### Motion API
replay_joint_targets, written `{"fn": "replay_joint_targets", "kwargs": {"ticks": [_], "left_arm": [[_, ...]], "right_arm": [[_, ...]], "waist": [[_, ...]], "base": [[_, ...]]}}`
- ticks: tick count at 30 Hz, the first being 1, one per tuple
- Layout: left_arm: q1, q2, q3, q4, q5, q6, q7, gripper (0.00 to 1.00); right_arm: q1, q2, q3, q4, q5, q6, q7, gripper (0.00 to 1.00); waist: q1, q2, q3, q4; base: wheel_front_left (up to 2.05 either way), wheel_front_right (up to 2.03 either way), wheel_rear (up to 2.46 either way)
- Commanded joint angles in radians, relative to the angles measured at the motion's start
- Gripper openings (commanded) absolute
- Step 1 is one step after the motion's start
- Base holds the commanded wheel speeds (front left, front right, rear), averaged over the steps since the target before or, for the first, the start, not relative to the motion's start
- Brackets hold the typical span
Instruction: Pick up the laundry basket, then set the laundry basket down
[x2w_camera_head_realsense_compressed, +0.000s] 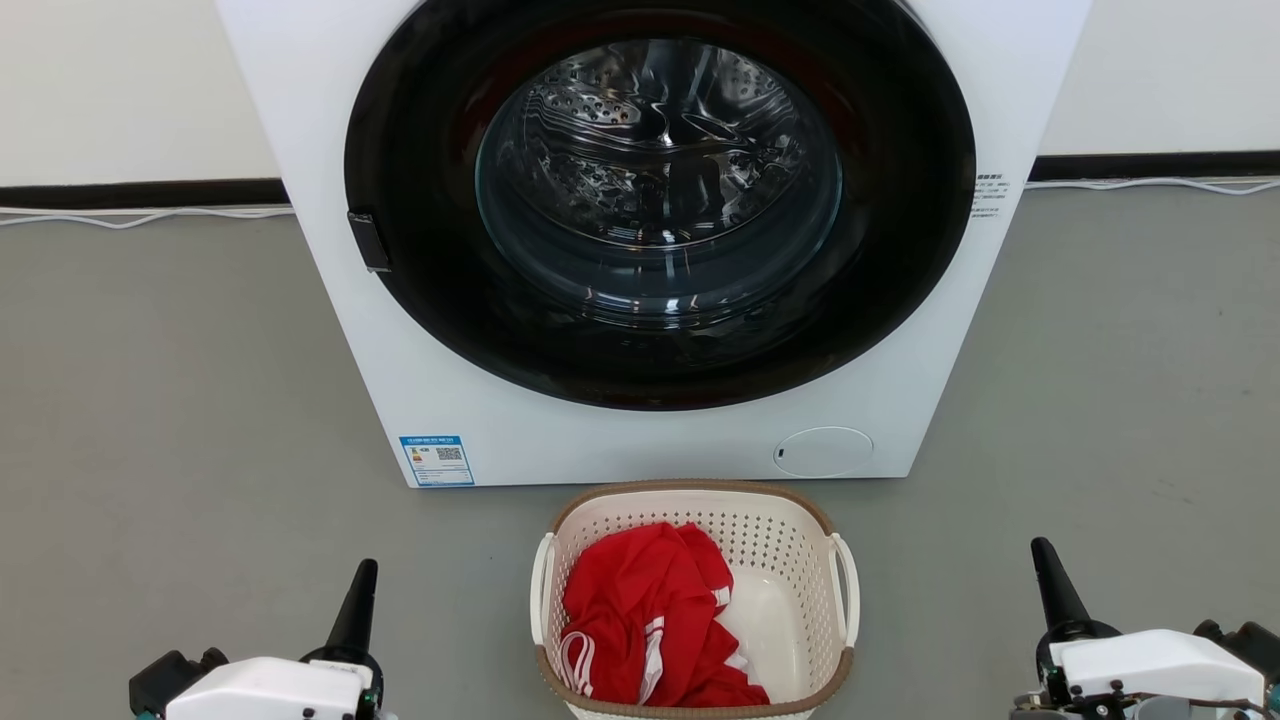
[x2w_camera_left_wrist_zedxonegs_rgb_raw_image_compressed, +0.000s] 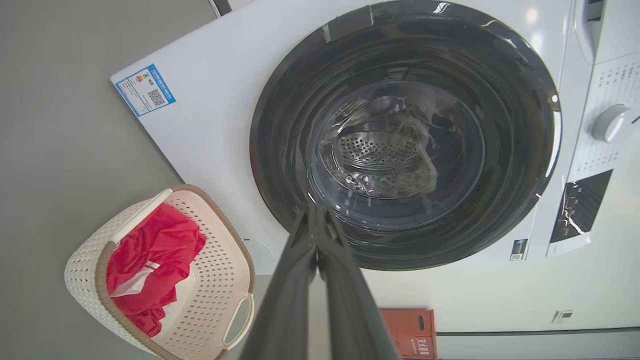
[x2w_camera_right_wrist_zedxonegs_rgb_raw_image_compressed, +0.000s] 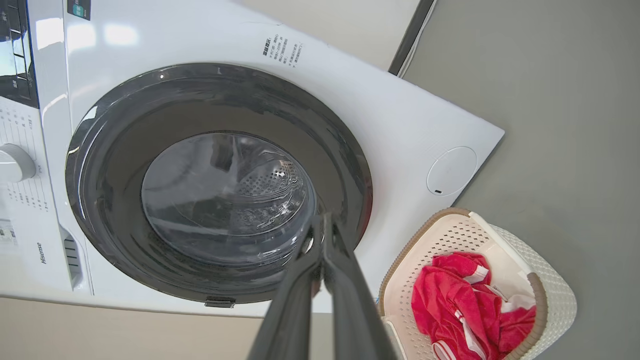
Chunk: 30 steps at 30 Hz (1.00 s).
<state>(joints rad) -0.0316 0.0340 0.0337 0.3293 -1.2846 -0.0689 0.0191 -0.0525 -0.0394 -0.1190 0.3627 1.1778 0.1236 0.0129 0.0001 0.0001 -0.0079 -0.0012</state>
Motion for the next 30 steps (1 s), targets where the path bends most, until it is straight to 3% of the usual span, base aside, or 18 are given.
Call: {"fn": "replay_joint_targets", "kwargs": {"ticks": [1, 30], "left_arm": [[-0.058, 0.012, 0.030, -0.034, -0.035, -0.014, 0.008, 0.00], [-0.076, 0.016, 0.078, -0.082, -0.312, -0.060, 0.091, 0.00]], "right_arm": [[-0.049, -0.009, 0.016, -0.040, 0.043, 0.006, 0.016, 0.00], [-0.055, -0.011, 0.006, -0.115, 0.415, 0.007, 0.097, 0.00]], "waist": [[0.0000, -0.0001, 0.001, 0.000], [0.0000, -0.0001, 0.011, 0.001]], "base": [[0.00, 0.00, 0.00], [0.00, 0.00, 0.00]]}}
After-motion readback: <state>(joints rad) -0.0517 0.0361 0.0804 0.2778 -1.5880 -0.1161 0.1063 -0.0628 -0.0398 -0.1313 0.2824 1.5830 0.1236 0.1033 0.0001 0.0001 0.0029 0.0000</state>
